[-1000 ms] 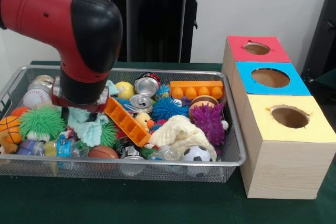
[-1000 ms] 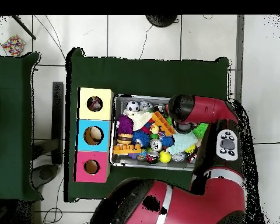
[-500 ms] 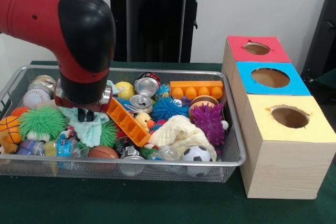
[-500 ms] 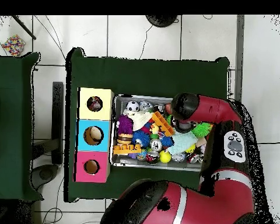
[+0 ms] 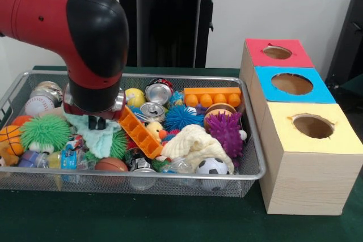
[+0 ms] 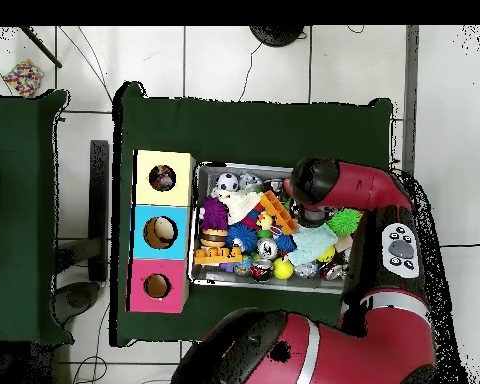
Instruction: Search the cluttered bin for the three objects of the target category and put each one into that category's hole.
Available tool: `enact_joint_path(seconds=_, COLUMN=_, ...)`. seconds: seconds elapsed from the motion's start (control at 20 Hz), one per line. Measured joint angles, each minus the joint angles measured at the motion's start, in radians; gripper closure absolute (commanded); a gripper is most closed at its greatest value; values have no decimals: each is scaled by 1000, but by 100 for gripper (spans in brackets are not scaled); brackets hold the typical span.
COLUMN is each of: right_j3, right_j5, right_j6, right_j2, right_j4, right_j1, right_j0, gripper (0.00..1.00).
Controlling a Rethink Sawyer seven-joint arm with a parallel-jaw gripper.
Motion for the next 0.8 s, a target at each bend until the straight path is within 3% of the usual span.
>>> enact_joint_path(seconds=0.35, right_j3=38, right_j5=9, right_j6=0, right_j2=0, right_j4=8, right_j1=-66, right_j0=28, gripper=100)
enact_joint_path(seconds=0.8, right_j3=150, right_j5=9, right_j6=0, right_j2=-2, right_j4=102, right_j1=-229, right_j0=91, gripper=100)
